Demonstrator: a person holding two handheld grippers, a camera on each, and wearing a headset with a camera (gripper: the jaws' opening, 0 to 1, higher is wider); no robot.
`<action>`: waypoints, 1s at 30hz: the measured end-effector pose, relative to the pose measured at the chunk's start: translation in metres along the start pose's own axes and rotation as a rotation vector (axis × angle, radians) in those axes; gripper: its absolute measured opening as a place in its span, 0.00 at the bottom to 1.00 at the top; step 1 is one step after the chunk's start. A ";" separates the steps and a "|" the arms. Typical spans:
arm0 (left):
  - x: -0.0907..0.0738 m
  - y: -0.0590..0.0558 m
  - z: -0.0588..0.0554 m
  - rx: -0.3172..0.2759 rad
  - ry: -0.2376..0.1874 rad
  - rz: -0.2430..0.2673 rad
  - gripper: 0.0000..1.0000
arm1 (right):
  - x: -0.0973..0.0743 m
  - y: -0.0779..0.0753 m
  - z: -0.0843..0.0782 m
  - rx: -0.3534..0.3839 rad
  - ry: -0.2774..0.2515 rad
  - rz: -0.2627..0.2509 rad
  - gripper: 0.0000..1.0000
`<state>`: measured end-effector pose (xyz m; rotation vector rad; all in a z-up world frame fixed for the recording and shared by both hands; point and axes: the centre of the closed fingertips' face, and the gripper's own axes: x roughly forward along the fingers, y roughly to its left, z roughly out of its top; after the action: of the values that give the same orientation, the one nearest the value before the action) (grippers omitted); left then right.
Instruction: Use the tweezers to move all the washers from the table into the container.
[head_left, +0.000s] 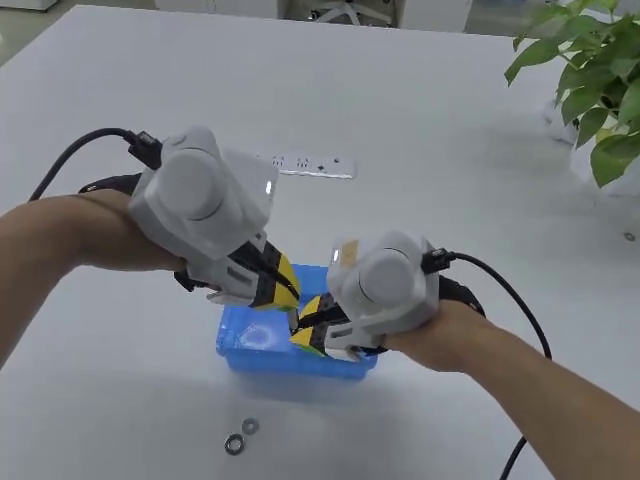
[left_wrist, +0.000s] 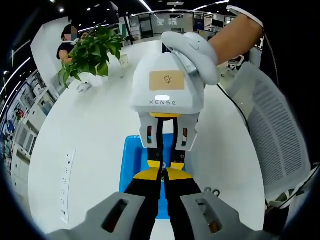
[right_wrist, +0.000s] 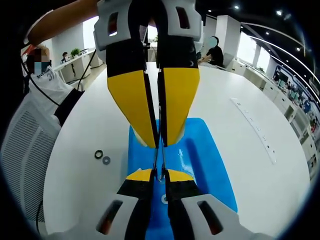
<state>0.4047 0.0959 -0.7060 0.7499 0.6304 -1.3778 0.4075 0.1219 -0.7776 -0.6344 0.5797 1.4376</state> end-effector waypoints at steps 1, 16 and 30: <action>0.000 0.000 0.000 0.000 0.000 0.000 0.06 | 0.000 0.000 0.000 -0.001 0.000 0.000 0.11; -0.006 -0.002 0.005 0.007 -0.004 0.013 0.06 | -0.006 0.001 0.005 -0.011 -0.004 -0.011 0.11; -0.022 -0.007 0.016 0.027 -0.002 0.038 0.06 | -0.019 0.005 0.019 -0.032 -0.020 -0.039 0.11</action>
<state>0.3945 0.0973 -0.6794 0.7784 0.5938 -1.3543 0.4013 0.1219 -0.7510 -0.6529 0.5265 1.4175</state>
